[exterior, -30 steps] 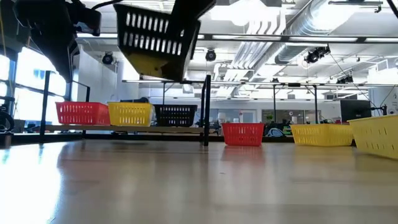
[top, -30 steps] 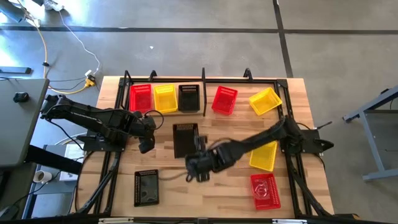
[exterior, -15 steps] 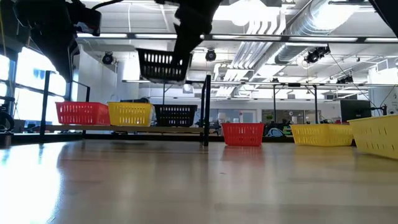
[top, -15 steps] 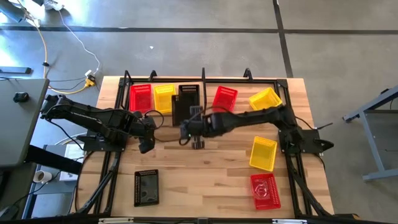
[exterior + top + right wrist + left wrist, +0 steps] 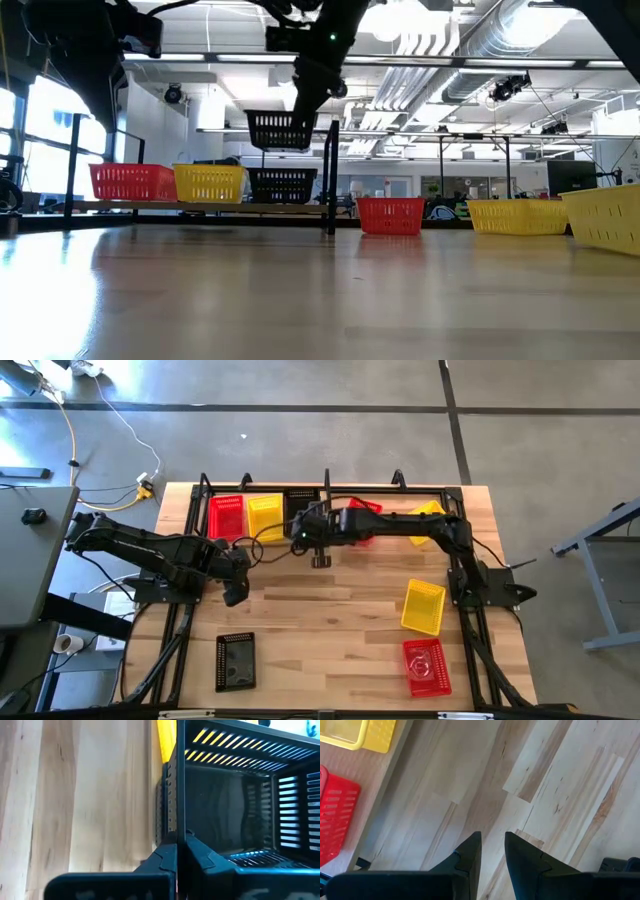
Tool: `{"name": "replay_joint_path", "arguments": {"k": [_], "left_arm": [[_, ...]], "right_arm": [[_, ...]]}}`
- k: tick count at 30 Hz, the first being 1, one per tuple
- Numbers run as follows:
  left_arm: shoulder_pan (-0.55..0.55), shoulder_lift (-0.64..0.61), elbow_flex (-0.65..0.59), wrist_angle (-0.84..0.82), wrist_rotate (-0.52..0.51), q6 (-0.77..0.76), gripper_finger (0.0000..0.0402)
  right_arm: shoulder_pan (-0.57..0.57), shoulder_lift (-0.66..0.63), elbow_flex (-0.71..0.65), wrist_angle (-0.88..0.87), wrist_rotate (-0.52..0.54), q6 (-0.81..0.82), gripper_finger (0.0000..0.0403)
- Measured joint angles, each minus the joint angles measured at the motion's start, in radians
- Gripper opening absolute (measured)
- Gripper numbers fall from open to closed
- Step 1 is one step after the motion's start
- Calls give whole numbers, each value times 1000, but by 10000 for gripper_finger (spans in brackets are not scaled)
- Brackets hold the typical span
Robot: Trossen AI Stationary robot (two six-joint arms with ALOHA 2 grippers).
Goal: Stack baskets on shelf by color
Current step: Stack the right black bin on top of the black bin on the shelf
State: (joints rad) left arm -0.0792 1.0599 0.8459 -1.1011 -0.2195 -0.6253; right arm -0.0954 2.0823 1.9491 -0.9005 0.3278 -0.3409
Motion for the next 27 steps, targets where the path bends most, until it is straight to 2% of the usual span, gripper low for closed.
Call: {"name": "replay_joint_path", "arguments": {"k": [13, 27], "left_arm": [[0, 0, 0, 0, 0, 33, 77], [0, 0, 0, 0, 0, 34, 77]], "right_arm": [[-92, 1, 0, 41, -139, -38, 0], [-89, 1, 0, 1, -183, -16, 0]]}}
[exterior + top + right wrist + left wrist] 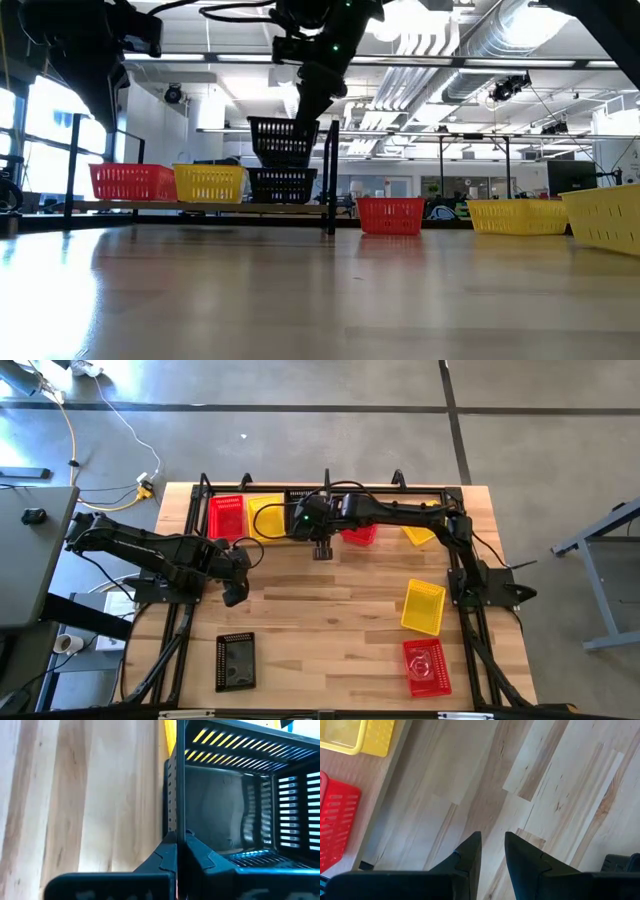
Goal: Stack baskets on shelf by color
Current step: Stack the right black bin on top of the black bin on the shelf
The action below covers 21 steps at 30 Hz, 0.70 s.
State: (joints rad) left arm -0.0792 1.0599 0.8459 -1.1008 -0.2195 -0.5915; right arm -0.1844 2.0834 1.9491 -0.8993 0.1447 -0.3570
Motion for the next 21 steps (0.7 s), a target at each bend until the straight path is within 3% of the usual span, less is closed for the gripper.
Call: {"name": "replay_joint_path", "arguments": {"k": [21], "left_arm": [[0, 0, 0, 0, 0, 0, 77]], "right_arm": [[0, 15, 0, 9, -3, 25, 0]]}}
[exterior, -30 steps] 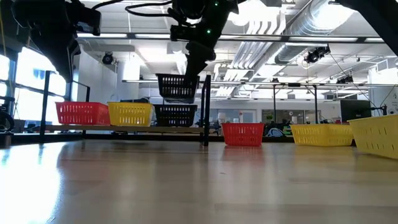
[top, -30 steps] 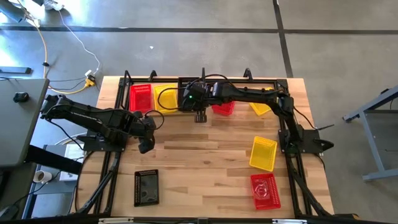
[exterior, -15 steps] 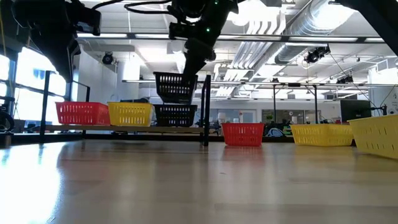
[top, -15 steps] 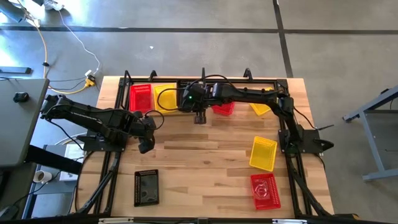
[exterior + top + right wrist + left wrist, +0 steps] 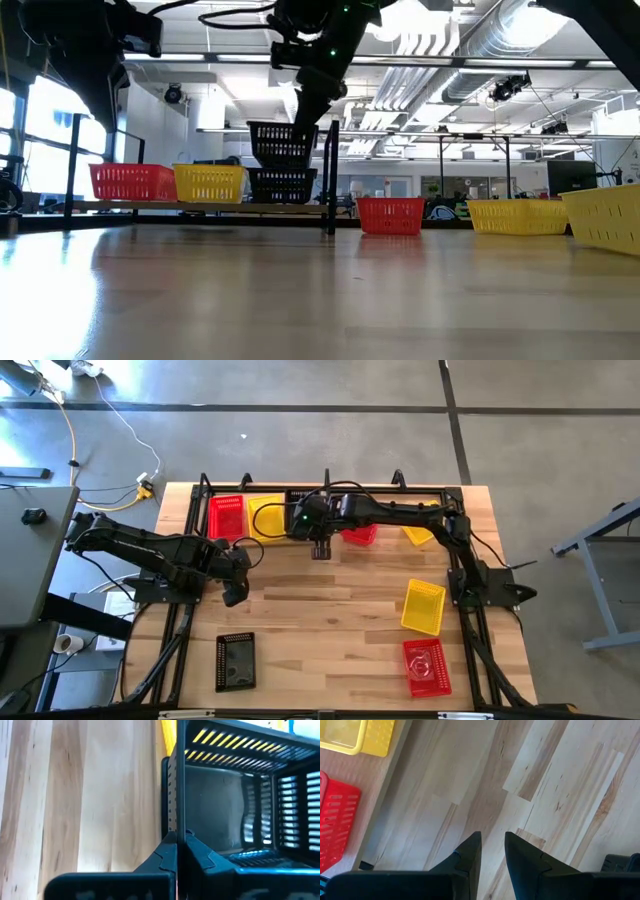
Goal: Stack baskets on shelf by color
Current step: Stack the right black bin on top of the black bin on the shelf
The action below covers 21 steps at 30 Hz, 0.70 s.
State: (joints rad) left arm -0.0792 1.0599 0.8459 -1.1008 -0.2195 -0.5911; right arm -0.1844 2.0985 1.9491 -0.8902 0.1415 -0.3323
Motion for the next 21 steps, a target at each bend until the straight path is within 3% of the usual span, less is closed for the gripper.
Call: {"name": "replay_joint_path", "arguments": {"k": [21], "left_arm": [[0, 0, 0, 0, 0, 0, 77]], "right_arm": [[-1, 16, 0, 16, 52, -51, 0]]}}
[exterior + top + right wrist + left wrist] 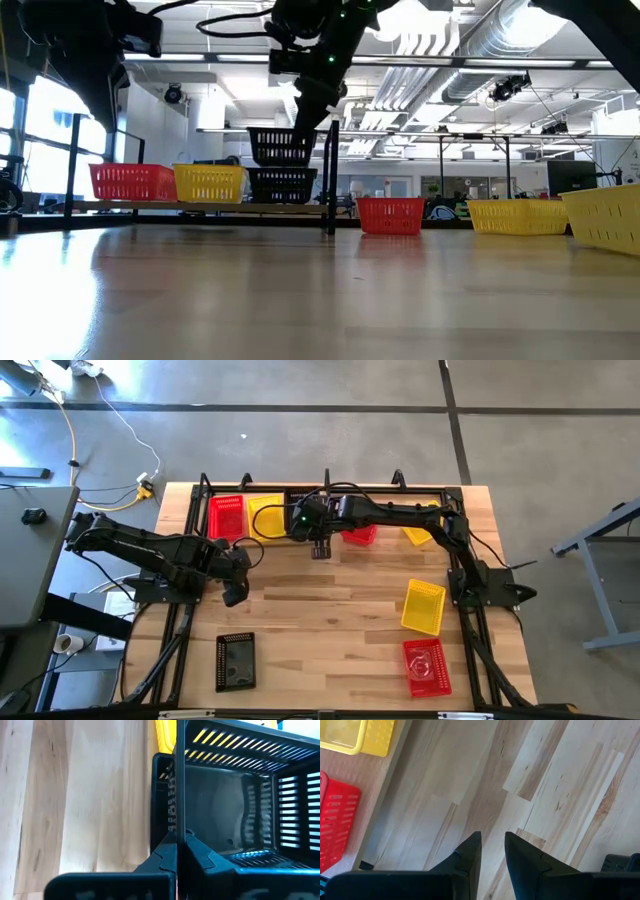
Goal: Stack baskets on shelf by color
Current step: Stack the right black bin on top of the black bin on the shelf
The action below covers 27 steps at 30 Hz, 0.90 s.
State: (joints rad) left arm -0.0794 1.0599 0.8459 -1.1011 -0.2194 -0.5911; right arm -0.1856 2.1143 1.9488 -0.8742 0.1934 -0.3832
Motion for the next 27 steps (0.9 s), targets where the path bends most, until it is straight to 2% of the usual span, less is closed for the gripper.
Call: {"name": "replay_joint_path", "arguments": {"k": [6, 16, 27], "left_arm": [[0, 0, 0, 0, 0, 0, 77], [0, 0, 0, 0, 0, 0, 77], [0, 0, 0, 0, 0, 0, 77]], "right_arm": [[0, 0, 0, 3, 0, 0, 6], [-6, 0, 0, 10, -2, 14, 65], [-11, 34, 0, 9, -18, 24, 54]]}}
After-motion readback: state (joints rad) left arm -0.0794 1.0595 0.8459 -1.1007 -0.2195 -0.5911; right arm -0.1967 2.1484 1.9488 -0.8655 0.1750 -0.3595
